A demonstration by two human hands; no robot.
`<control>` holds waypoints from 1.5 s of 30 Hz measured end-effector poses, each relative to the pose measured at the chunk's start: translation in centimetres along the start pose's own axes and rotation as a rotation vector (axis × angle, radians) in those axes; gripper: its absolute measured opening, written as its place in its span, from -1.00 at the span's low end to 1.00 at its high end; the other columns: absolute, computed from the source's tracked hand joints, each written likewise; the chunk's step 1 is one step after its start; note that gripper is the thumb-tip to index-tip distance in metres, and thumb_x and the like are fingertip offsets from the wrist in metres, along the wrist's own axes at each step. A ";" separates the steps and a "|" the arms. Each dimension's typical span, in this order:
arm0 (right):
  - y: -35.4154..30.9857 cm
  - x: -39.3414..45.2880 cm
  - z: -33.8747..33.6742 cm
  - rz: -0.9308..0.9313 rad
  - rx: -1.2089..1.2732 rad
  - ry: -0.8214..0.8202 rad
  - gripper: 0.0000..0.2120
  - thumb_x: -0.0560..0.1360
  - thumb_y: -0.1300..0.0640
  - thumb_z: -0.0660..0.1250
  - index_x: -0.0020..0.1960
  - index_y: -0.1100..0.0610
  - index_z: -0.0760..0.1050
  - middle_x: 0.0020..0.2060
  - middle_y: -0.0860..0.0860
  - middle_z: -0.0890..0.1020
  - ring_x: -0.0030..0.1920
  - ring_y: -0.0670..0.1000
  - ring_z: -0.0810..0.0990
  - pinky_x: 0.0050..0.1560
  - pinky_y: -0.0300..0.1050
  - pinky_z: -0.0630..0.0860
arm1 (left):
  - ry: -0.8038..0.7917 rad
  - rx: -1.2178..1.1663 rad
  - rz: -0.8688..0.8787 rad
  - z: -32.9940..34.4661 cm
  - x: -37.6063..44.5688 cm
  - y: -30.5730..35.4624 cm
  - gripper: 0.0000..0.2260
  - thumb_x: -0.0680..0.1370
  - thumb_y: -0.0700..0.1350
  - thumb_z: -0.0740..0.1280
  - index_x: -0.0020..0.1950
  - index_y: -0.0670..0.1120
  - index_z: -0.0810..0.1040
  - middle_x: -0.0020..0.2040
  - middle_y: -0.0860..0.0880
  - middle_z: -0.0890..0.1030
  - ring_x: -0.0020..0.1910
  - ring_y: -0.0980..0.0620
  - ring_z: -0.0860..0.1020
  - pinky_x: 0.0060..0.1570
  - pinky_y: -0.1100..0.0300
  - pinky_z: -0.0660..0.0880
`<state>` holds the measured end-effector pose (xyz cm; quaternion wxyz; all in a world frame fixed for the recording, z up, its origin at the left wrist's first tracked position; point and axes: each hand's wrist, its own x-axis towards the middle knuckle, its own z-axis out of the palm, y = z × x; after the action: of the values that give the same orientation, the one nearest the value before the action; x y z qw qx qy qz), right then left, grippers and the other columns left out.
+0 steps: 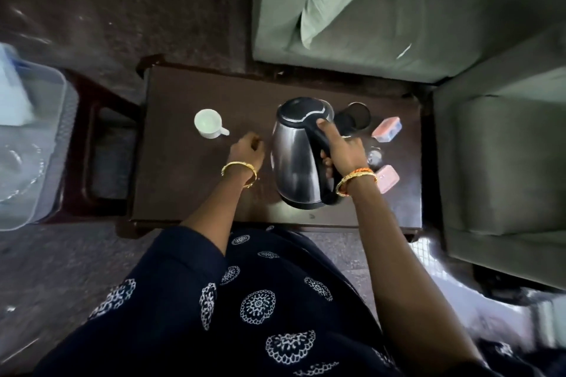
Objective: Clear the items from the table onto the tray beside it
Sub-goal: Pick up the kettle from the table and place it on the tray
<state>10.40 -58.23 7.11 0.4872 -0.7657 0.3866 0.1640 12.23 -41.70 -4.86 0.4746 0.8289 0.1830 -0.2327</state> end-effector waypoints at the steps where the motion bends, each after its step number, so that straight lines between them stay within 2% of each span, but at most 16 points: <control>1: 0.1 0.9 -1.4 0.016 -0.003 0.021 -0.40 0.11 -0.44 0.33 -0.57 0.13 0.52 -0.63 0.00 0.52 -0.64 0.01 0.42 -0.47 -0.12 0.41 | -0.035 0.032 0.048 1.2 -0.1 1.1 -0.80 0.51 -0.13 0.23 0.10 -0.09 0.55 0.07 -0.16 0.66 0.08 -0.18 0.58 0.00 0.17 0.43; 3: 0.1 2.4 -3.5 0.051 -0.008 0.033 -0.41 0.09 -0.43 0.35 -0.47 0.14 0.51 -0.61 0.00 0.53 -0.60 0.01 0.42 -0.43 -0.09 0.41 | -0.108 0.058 0.121 3.4 -0.4 2.9 -0.78 0.50 -0.13 0.23 0.11 -0.03 0.55 0.06 -0.11 0.67 0.09 -0.15 0.59 0.01 0.18 0.45; 5: -0.1 3.8 -4.8 0.072 -0.006 0.031 -0.43 0.09 -0.40 0.37 -0.39 0.13 0.46 -0.63 -0.01 0.50 -0.64 -0.01 0.37 -0.51 -0.15 0.35 | -0.186 0.060 0.142 5.2 -0.9 4.0 -0.75 0.48 -0.14 0.21 0.13 0.00 0.53 0.06 -0.10 0.67 0.06 -0.14 0.60 0.01 0.15 0.51; 7: -0.4 5.1 -5.7 0.085 -0.030 0.019 -0.44 0.09 -0.38 0.38 -0.34 0.13 0.44 -0.65 -0.02 0.48 -0.65 -0.02 0.35 -0.54 -0.21 0.32 | -0.261 0.103 0.149 6.9 -1.4 4.5 -0.71 0.48 -0.15 0.19 0.17 0.01 0.50 0.02 -0.10 0.66 -0.02 -0.15 0.61 -0.14 0.18 0.44; 9: -0.7 6.5 -6.3 0.093 -0.066 0.000 -0.42 0.11 -0.37 0.39 -0.29 0.16 0.45 -0.65 -0.01 0.50 -0.64 -0.01 0.36 -0.55 -0.23 0.33 | -0.321 0.164 0.147 8.2 -1.9 4.7 -0.69 0.50 -0.14 0.16 0.23 -0.03 0.45 0.00 -0.17 0.64 -0.06 -0.21 0.60 -0.19 0.13 0.47; 11: -0.9 7.7 -6.9 0.095 -0.087 -0.008 -0.39 0.14 -0.34 0.40 -0.23 0.22 0.50 -0.64 0.03 0.53 -0.66 -0.01 0.37 -0.57 -0.25 0.35 | -0.349 0.167 0.115 8.9 -2.0 4.6 -0.64 0.50 -0.15 0.18 0.30 -0.04 0.41 0.03 -0.17 0.64 0.00 -0.22 0.59 -0.05 0.06 0.55; 13: -0.9 8.9 -7.2 0.098 -0.098 -0.007 -0.35 0.15 -0.32 0.41 -0.17 0.28 0.54 -0.62 0.06 0.56 -0.68 -0.01 0.37 -0.60 -0.25 0.36 | -0.369 0.121 0.063 9.4 -1.8 4.6 -0.60 0.50 -0.16 0.21 0.34 -0.01 0.38 0.12 -0.12 0.62 0.09 -0.18 0.57 0.10 0.04 0.54; 16: -1.0 10.4 -7.2 0.104 -0.123 0.009 -0.33 0.14 -0.32 0.39 -0.16 0.31 0.57 -0.62 0.07 0.56 -0.69 0.00 0.36 -0.59 -0.26 0.37 | -0.400 0.029 0.001 10.0 -1.4 5.0 -0.59 0.48 -0.14 0.24 0.34 0.04 0.39 0.19 -0.09 0.60 0.14 -0.14 0.56 0.17 0.01 0.52; 19: -1.3 11.5 -7.3 0.117 -0.134 0.001 -0.37 0.16 -0.30 0.39 -0.18 0.30 0.56 -0.64 0.08 0.54 -0.71 0.01 0.33 -0.58 -0.27 0.37 | -0.437 -0.089 -0.052 10.9 -1.3 5.7 -0.57 0.44 -0.14 0.28 0.32 0.05 0.41 0.10 -0.08 0.64 0.12 -0.10 0.58 0.19 0.01 0.51; 22: -1.9 12.7 -7.0 0.125 -0.175 -0.016 -0.38 0.14 -0.30 0.38 -0.20 0.27 0.56 -0.63 0.10 0.55 -0.71 0.01 0.32 -0.56 -0.26 0.38 | -0.453 -0.163 -0.097 11.6 -1.0 5.7 -0.55 0.41 -0.16 0.28 0.30 0.05 0.43 -0.04 -0.05 0.67 0.04 -0.08 0.61 0.11 0.06 0.54; 26: -2.9 14.0 -6.3 0.124 -0.248 -0.028 -0.37 0.05 -0.33 0.37 -0.21 0.22 0.57 -0.58 0.14 0.58 -0.65 0.03 0.34 -0.52 -0.24 0.38 | -0.422 -0.228 -0.145 11.7 -1.0 5.7 -0.61 0.42 -0.16 0.29 0.25 0.01 0.44 -0.29 0.12 0.58 -0.23 0.08 0.57 -0.25 0.28 0.48; 30: -3.5 14.7 -6.2 0.122 -0.301 -0.021 -0.38 0.04 -0.32 0.37 -0.26 0.24 0.56 -0.60 0.15 0.56 -0.68 0.02 0.32 -0.54 -0.26 0.37 | -0.437 -0.256 -0.144 11.9 -1.2 6.2 -0.59 0.43 -0.20 0.30 0.29 -0.03 0.44 -0.27 0.10 0.60 -0.14 0.05 0.56 -0.23 0.31 0.47; 35: -4.0 15.4 -6.0 0.123 -0.359 -0.004 -0.38 0.03 -0.31 0.37 -0.27 0.25 0.54 -0.62 0.16 0.56 -0.71 0.01 0.32 -0.54 -0.23 0.40 | -0.426 -0.243 -0.125 12.0 -1.4 6.6 -0.56 0.42 -0.20 0.29 0.30 -0.04 0.47 0.03 -0.07 0.70 0.07 0.01 0.58 0.13 0.15 0.52; 40: -4.1 15.6 -6.0 0.142 -0.388 -0.025 -0.39 0.06 -0.30 0.36 -0.25 0.25 0.53 -0.63 0.16 0.55 -0.72 0.01 0.30 -0.53 -0.22 0.40 | -0.412 -0.197 -0.113 11.8 -1.5 7.0 -0.66 0.38 -0.17 0.29 0.15 -0.06 0.54 0.00 -0.12 0.70 0.11 -0.09 0.58 0.17 0.07 0.51; 43: -4.2 15.2 -6.1 0.161 -0.405 -0.050 -0.43 0.11 -0.28 0.35 -0.25 0.24 0.52 -0.65 0.14 0.52 -0.73 0.00 0.29 -0.54 -0.24 0.40 | -0.412 -0.189 -0.112 11.6 -1.7 7.2 -0.80 0.35 -0.15 0.31 -0.04 0.01 0.51 -0.01 -0.20 0.69 -0.03 -0.14 0.60 0.07 0.06 0.53; 45: -4.3 15.0 -6.2 0.175 -0.412 -0.062 -0.46 0.16 -0.26 0.35 -0.24 0.23 0.51 -0.67 0.13 0.51 -0.74 -0.01 0.28 -0.53 -0.26 0.39 | -0.421 -0.210 -0.120 11.6 -1.7 7.2 -0.77 0.36 -0.15 0.33 0.00 0.01 0.53 0.00 -0.21 0.68 -0.06 -0.12 0.59 0.07 0.04 0.54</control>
<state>22.60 -69.15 3.28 0.3161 -0.8073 0.3947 0.3043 12.17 -55.40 -3.98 0.5713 0.6960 0.1521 -0.4075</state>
